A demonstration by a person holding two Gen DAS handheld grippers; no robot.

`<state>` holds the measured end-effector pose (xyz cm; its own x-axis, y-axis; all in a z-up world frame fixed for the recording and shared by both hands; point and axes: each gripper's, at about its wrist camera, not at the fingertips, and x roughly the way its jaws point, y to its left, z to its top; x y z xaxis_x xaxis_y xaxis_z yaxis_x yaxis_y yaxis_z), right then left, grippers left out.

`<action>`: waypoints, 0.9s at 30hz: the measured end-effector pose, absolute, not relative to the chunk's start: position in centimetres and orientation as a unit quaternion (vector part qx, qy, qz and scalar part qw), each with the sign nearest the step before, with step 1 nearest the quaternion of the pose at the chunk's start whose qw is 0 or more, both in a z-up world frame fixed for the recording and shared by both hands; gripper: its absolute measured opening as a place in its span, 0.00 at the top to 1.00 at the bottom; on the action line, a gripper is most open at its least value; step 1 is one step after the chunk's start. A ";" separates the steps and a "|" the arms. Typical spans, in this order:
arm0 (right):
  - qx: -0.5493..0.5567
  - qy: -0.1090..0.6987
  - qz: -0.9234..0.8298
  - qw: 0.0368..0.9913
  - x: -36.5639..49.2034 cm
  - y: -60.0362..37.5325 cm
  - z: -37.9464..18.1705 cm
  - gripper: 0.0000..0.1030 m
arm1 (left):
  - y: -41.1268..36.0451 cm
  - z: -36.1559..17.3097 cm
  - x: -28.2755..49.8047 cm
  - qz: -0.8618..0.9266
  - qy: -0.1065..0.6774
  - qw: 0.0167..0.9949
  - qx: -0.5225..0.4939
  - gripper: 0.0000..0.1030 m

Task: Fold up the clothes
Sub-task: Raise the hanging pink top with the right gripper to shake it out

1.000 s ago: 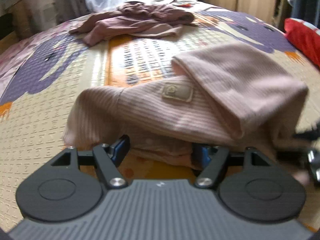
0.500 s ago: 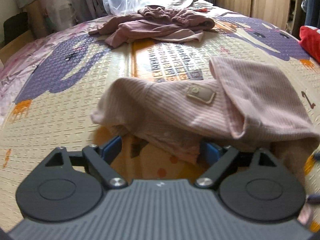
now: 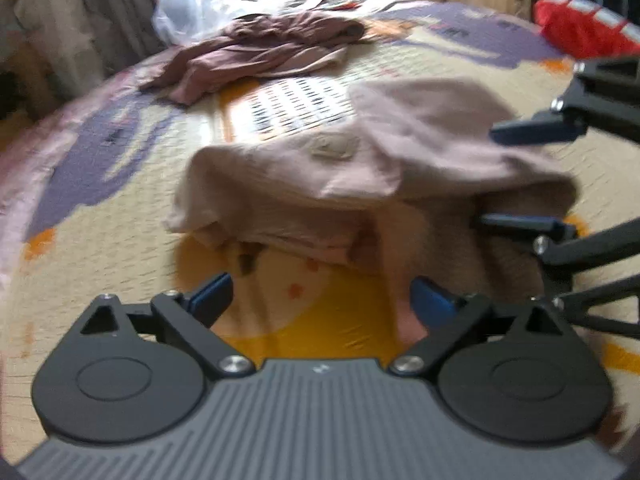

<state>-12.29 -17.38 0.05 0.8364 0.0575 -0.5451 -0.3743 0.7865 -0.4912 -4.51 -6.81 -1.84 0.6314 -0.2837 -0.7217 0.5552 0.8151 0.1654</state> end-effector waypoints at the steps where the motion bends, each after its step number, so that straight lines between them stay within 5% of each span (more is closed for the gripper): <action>1: -0.317 0.259 0.110 0.906 -12.0 -17.1 -0.3 0.58 | -6.6 -1.9 -4.4 -0.236 0.359 0.883 0.191 0.03; 6: -0.258 0.280 0.094 0.920 -9.9 -18.8 0.1 0.90 | -6.1 -1.4 -4.8 -0.253 0.356 0.881 0.182 0.02; 17: 0.019 0.177 0.074 0.981 -10.6 -26.2 7.3 0.94 | -6.6 -0.5 -6.3 -0.302 0.348 0.873 0.161 0.00; 27: 0.098 0.096 0.076 0.988 -13.1 -27.9 10.0 0.95 | -10.7 -0.1 -9.4 -0.368 0.324 0.855 0.169 0.00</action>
